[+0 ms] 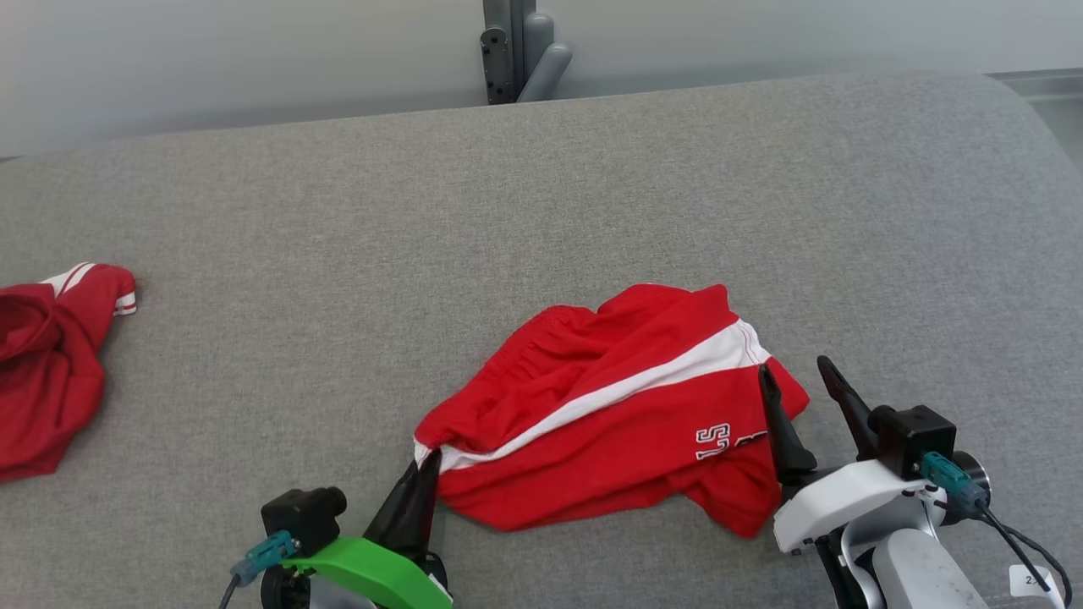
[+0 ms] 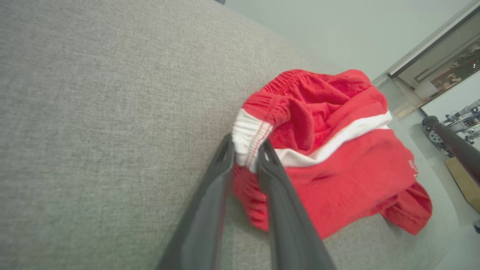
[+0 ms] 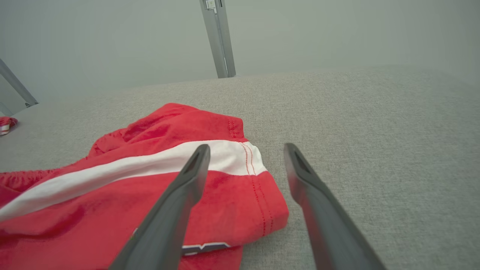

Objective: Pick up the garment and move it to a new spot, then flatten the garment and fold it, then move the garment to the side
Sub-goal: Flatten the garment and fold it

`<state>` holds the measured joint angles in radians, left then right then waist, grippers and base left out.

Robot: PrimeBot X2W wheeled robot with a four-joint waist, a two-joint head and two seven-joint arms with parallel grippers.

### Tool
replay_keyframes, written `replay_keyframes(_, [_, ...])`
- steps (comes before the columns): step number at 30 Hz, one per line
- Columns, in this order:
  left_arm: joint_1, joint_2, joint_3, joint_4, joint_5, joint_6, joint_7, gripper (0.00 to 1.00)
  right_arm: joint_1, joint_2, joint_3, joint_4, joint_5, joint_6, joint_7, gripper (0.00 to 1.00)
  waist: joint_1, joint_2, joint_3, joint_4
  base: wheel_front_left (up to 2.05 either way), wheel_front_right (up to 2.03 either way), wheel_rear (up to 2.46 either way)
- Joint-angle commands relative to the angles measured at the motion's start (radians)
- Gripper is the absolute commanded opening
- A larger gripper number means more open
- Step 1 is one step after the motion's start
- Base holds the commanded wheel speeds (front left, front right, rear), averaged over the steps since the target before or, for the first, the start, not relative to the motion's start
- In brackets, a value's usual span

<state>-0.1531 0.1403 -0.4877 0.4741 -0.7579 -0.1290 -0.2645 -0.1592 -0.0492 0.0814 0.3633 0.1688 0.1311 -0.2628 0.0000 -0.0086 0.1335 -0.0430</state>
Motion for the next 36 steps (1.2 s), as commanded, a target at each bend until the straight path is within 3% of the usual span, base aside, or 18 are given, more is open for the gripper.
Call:
replay_keyframes(1, [0.001,0.012,-0.007,-0.008,-0.01,-0.002,0.0,0.0,-0.008,-0.003,0.0,0.001,0.004,-0.001,-0.003,1.0,0.0,0.0086,0.001,0.004,0.0,0.0,0.0])
replay_keyframes(9, [-0.015,0.015,0.004,-0.034,0.022,-0.002,0.0,0.0,-0.042,-0.003,-0.016,0.035,0.017,-0.001,-0.003,1.0,0.0,0.0086,0.013,0.026,0.0,0.0,0.0])
replay_keyframes(22, [-0.038,0.005,-0.006,-0.04,0.07,-0.002,0.0,0.0,-0.243,-0.022,0.032,0.334,0.119,-0.001,-0.003,1.0,0.0,0.0086,0.063,0.08,0.0,0.0,0.0])
replay_keyframes(34, [-0.068,-0.002,-0.01,-0.033,0.083,-0.002,0.0,0.0,-0.306,-0.049,0.098,0.449,0.232,-0.001,-0.001,1.0,0.0,0.0086,0.093,0.095,0.0,0.0,0.0])
replay_keyframes(36, [-0.068,-0.001,-0.008,-0.032,0.085,-0.002,0.0,0.0,-0.307,-0.052,0.116,0.446,0.248,-0.001,-0.001,0.56,0.0,0.0086,0.095,0.095,0.0,0.0,0.0])
